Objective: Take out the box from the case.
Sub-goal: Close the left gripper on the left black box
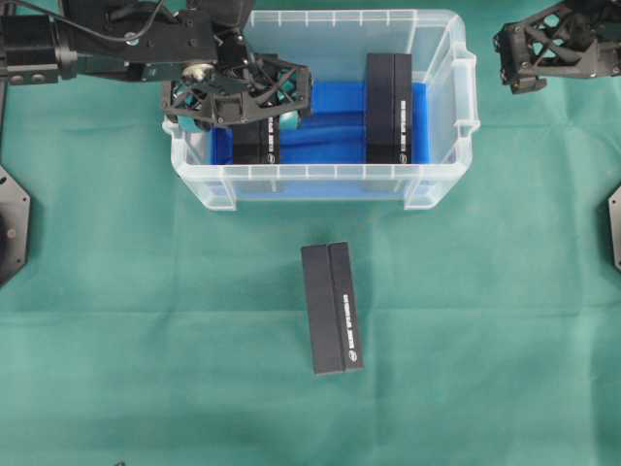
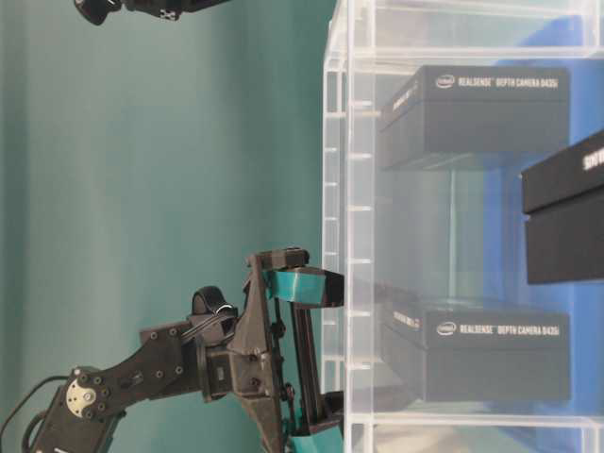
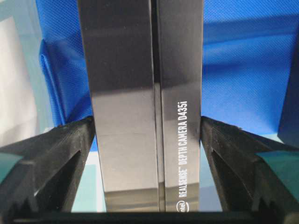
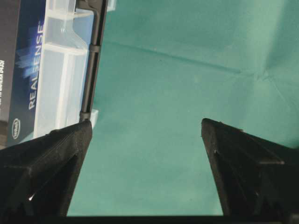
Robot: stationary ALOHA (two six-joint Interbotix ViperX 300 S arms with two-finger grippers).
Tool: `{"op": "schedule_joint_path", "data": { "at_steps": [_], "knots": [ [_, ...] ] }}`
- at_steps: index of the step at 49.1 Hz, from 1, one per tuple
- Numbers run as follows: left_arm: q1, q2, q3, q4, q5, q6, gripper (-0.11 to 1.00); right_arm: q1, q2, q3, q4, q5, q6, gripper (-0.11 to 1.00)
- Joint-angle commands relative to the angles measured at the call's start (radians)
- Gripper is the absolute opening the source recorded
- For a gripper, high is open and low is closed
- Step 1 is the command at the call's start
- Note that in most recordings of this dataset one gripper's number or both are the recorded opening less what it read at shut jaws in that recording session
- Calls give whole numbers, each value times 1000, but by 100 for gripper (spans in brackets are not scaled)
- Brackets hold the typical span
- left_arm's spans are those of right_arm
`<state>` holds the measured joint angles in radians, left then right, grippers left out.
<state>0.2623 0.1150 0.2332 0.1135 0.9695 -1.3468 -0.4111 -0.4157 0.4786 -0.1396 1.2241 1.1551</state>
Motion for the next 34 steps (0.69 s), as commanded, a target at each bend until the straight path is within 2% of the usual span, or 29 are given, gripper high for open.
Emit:
{"op": "schedule_joint_path", "data": {
  "at_steps": [1, 13, 15, 20, 34],
  "knots": [
    [9, -2, 11, 5, -8, -2, 90, -2, -6, -9, -3, -5, -3, 93],
    [9, -2, 11, 5, -11, 14, 86, -2, -6, -9, -3, -5, -3, 93],
    [6, -2, 11, 3, -11, 14, 82, -3, -6, -9, -2, -5, -3, 93],
    [3, -3, 11, -2, -12, 14, 62, -3, -6, -9, -2, -3, -3, 93],
    [0, -5, 14, -6, -18, 9, 62, -3, -6, -9, -2, -5, -3, 93]
  ]
}}
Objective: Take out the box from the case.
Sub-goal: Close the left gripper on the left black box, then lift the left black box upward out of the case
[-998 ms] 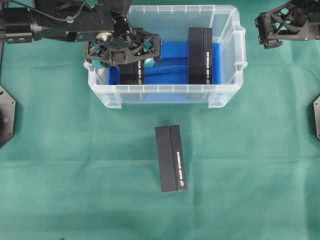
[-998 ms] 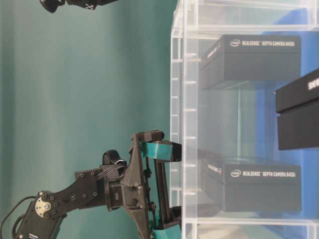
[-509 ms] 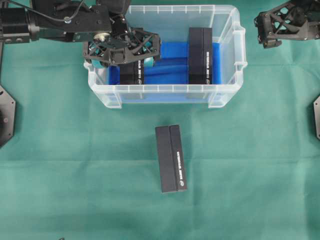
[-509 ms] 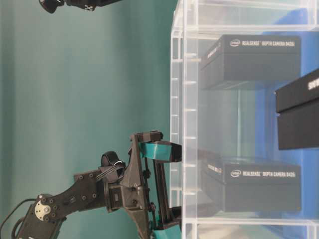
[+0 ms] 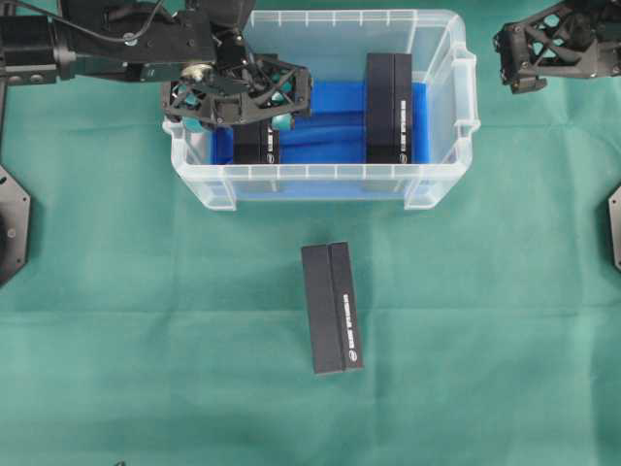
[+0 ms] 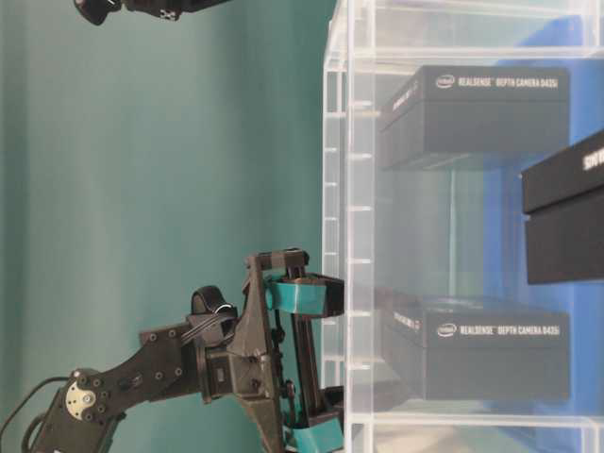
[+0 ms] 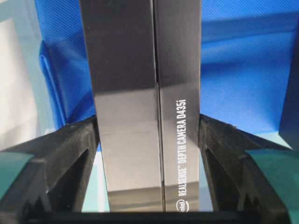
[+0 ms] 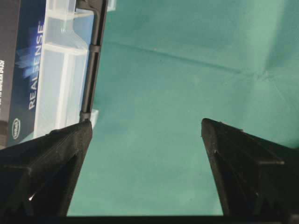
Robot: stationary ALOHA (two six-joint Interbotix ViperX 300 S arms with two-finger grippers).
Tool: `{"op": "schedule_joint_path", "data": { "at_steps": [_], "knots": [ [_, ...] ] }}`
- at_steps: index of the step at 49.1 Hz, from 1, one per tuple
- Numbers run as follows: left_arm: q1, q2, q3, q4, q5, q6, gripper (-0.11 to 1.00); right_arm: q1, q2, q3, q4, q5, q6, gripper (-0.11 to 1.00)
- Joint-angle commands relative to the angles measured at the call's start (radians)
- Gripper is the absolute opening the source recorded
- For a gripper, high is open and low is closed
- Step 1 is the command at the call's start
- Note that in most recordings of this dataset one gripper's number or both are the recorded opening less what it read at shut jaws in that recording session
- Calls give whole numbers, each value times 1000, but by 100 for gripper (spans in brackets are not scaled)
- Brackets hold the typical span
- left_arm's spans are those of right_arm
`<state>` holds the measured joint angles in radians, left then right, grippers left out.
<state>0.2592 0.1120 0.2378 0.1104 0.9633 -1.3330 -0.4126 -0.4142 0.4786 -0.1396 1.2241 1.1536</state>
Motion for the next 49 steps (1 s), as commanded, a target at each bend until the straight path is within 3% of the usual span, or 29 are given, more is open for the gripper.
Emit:
{"op": "schedule_joint_path", "data": {
  "at_steps": [1, 23, 49],
  "knots": [
    [3, -3, 9, -3, -11, -5, 62, 0, -8, -9, -2, -5, -2, 93],
    [-6, -52, -21, -6, 69, -8, 62, 0, -8, -9, -3, -5, -2, 93],
    [-17, -94, -235, -9, 256, 28, 62, -2, -8, -9, -3, -5, -2, 93]
  ]
}}
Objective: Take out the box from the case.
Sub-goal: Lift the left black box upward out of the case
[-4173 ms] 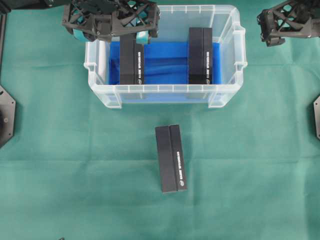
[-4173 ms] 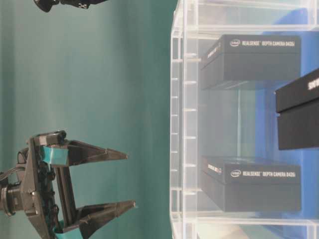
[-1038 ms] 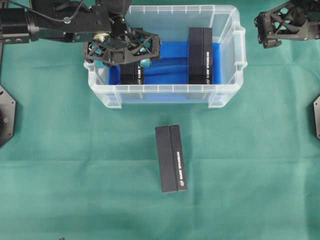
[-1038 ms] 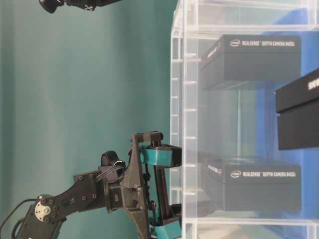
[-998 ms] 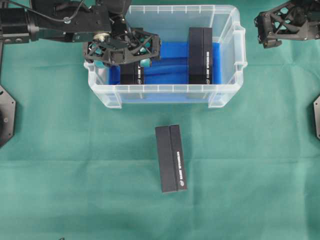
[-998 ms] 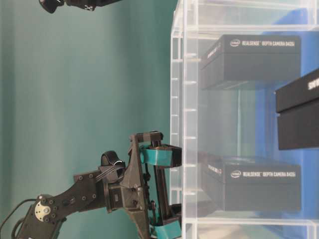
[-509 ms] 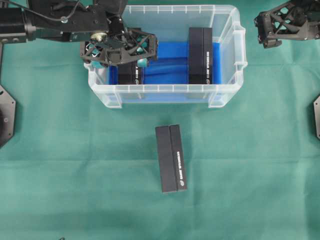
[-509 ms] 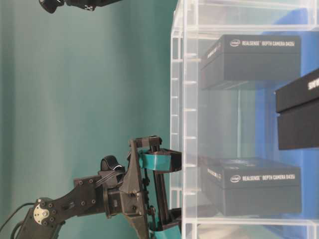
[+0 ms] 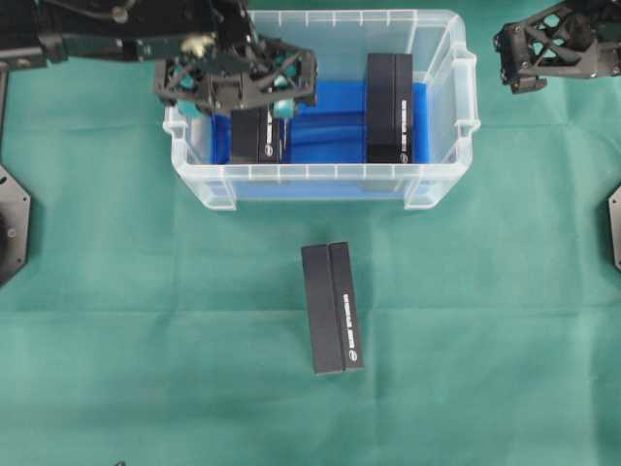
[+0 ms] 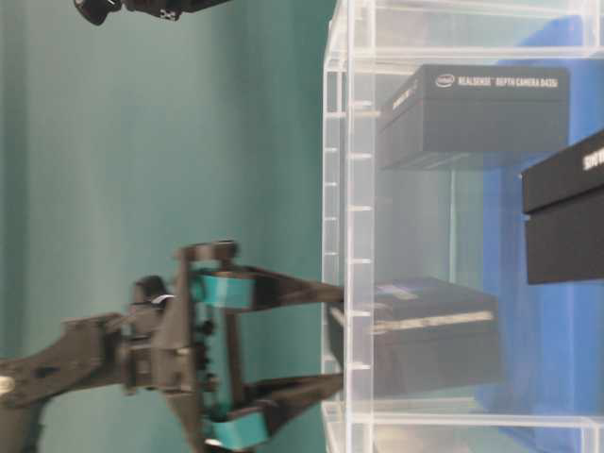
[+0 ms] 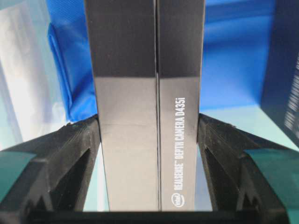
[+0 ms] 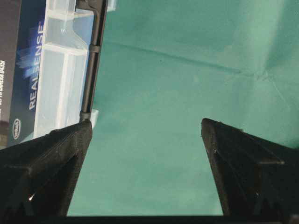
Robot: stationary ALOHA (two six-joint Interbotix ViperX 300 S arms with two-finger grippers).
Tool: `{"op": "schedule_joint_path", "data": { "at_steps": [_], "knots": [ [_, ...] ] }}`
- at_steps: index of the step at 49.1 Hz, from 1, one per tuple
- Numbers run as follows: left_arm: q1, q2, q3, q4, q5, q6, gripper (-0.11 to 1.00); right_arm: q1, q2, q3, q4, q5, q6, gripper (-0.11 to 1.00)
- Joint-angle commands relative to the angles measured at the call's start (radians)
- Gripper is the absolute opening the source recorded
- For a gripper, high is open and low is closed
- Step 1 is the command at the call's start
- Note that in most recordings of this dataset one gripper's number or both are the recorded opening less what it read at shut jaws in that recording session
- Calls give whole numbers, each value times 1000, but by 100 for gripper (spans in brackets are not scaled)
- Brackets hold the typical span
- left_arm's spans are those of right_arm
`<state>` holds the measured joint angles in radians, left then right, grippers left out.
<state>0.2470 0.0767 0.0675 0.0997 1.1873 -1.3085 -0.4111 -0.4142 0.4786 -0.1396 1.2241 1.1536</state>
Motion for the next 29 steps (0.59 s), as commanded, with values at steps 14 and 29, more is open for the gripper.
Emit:
{"op": "schedule_joint_path", "data": {
  "at_steps": [14, 29],
  "knots": [
    [-5, -104, -181, 2, 187, 3, 62, -2, -8, -9, -5, -11, -2, 93],
    [-11, -110, -301, 3, 299, 8, 62, -2, -8, -9, -5, -14, -2, 93]
  ]
}}
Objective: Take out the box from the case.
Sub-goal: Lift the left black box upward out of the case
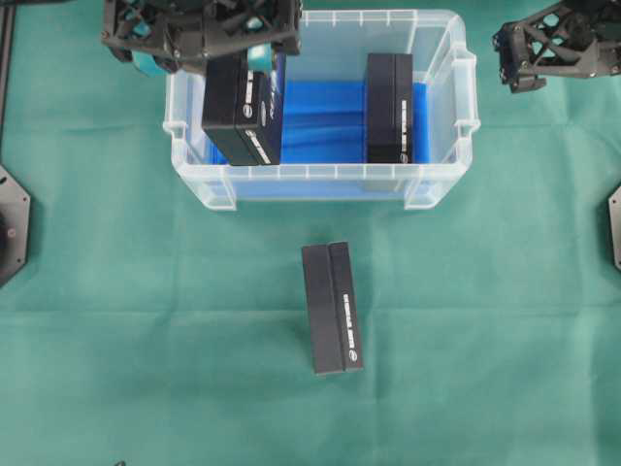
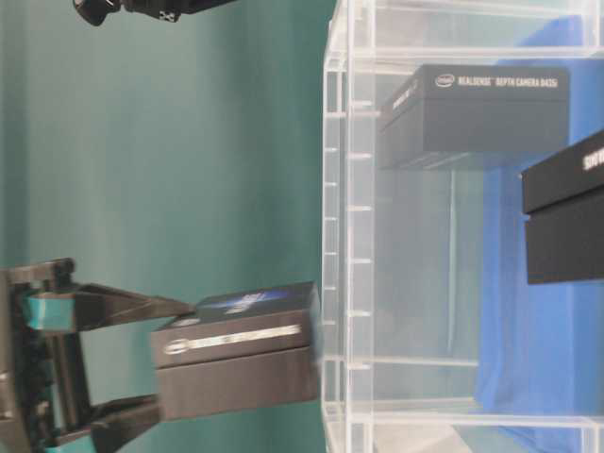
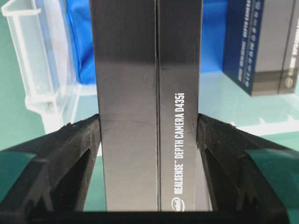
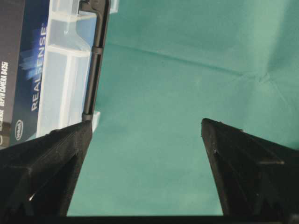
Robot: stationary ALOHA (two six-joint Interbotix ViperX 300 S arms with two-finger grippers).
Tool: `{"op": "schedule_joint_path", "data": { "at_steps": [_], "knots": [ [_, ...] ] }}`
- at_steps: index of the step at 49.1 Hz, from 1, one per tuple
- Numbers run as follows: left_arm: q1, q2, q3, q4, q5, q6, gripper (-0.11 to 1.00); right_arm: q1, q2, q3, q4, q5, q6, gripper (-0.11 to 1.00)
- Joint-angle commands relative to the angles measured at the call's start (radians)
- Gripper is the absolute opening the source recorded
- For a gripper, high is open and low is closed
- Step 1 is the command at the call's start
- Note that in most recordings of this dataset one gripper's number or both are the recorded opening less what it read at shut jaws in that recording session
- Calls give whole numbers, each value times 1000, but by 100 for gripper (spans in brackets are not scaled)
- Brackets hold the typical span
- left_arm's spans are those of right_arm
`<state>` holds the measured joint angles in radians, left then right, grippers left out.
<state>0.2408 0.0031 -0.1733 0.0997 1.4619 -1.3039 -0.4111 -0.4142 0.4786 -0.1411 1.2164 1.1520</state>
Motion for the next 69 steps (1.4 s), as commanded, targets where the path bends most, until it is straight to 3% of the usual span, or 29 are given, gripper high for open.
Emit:
{"op": "schedule_joint_path", "data": {
  "at_steps": [1, 24, 69],
  "knots": [
    [-5, -37, -67, 5, 32, 5, 62, -2, -8, -9, -3, -6, 0, 93],
    [-14, -28, -167, 9, 101, 8, 62, 0, -8, -9, -3, -6, 0, 93],
    [-15, -28, -167, 12, 110, 8, 62, 0, -9, -8, -8, -6, 0, 93]
  ]
}}
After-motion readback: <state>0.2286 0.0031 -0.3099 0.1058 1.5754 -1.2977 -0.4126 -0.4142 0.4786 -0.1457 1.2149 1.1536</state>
